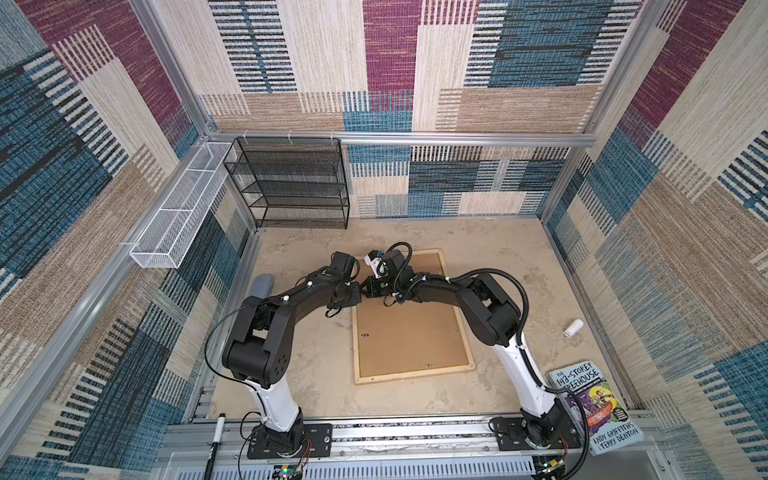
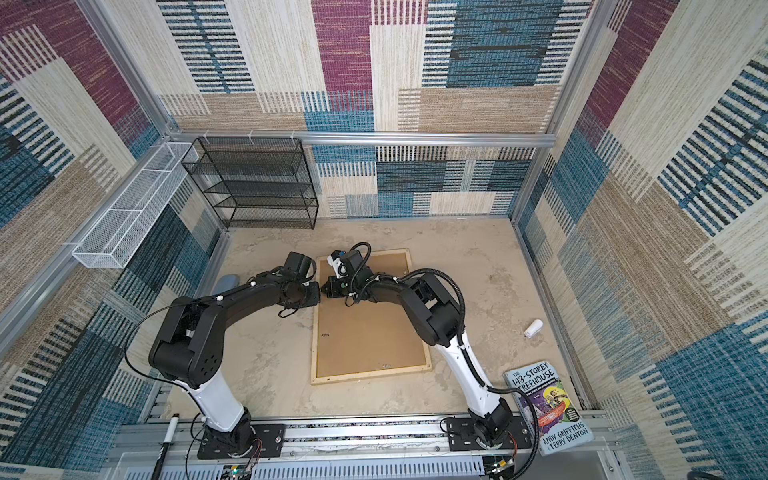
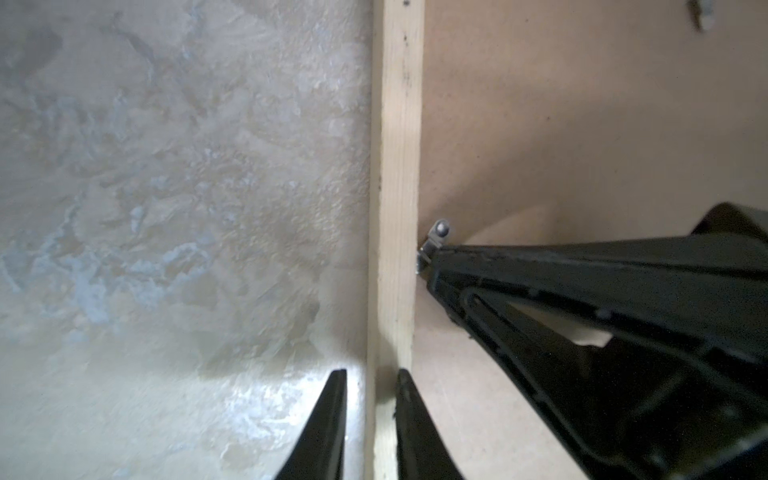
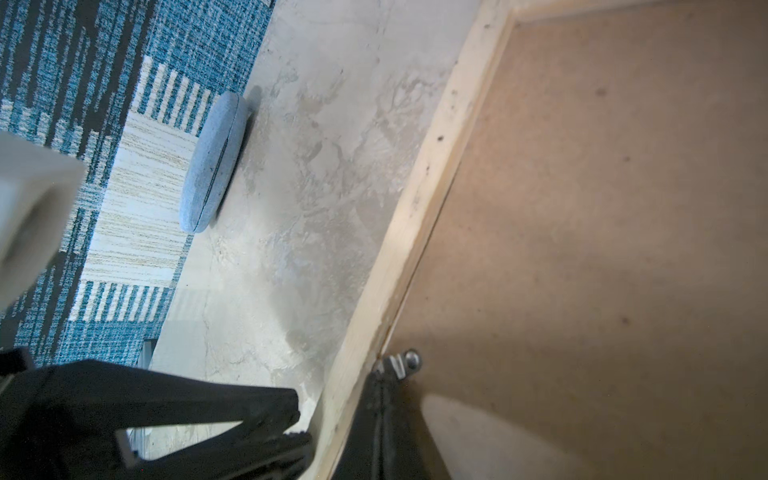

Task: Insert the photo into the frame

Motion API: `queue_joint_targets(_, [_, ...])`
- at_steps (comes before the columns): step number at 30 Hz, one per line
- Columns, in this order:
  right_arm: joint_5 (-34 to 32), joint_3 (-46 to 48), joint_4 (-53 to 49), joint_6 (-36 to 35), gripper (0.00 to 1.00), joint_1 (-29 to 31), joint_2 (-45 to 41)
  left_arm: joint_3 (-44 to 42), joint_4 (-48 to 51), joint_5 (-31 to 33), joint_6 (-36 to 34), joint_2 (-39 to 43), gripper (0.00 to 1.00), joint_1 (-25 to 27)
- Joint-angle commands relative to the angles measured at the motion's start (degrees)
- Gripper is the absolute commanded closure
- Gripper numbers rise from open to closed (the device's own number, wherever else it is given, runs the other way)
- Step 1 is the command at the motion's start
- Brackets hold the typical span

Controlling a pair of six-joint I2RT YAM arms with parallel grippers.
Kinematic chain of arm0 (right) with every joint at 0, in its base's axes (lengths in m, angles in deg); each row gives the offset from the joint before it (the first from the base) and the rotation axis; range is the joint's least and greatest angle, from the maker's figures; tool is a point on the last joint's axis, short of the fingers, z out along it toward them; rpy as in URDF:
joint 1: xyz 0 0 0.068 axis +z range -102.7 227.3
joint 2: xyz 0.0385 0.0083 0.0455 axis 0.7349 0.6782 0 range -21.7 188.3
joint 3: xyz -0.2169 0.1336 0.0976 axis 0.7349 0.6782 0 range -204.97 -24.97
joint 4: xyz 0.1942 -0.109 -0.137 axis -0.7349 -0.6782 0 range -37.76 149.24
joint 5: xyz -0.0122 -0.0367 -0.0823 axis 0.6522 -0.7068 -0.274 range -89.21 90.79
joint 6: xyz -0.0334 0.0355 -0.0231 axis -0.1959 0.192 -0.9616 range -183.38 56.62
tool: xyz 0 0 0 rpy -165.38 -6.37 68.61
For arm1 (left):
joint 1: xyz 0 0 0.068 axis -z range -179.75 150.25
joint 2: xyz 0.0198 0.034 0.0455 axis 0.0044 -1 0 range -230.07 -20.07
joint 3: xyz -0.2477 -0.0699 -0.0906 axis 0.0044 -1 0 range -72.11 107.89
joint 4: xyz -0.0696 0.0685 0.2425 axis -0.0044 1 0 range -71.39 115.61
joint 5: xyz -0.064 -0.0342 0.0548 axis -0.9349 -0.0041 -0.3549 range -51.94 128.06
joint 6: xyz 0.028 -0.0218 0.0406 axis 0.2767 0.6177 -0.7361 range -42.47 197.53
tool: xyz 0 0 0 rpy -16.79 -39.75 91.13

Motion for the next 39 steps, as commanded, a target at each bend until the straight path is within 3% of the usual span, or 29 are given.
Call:
queue_joint_targets(1, [-3.8,-0.1,-5.8,-0.3,0.99,0.1,1.0,-0.7,0.7,0.0,-1.4,-0.6,0.74,0.0])
queue_joint_targets(10, [-5.7,0.6,-4.6,1.4,1.0,0.1,1.2,-1.0,0.1,-0.9,-1.1,-1.1,0.68,0.0])
queue_joint_targets(25, [-6.2,2.1,-0.7,7.2,1.0,0.1,2.4,-2.1,-0.7,-2.4,-0.6,-3.3,0.77,0.0])
queue_joint_targets(36, [-5.3,4.8,4.4,8.8,1.0,0.1,1.0,-3.1,-1.0,-2.6,-0.4,-2.9,0.78,-0.2])
queue_joint_targets(39, [-6.9,7.8,4.7,8.0,0.93,0.1,-1.5,-2.7,-0.3,-2.2,0.1,-3.0,0.78,-0.6])
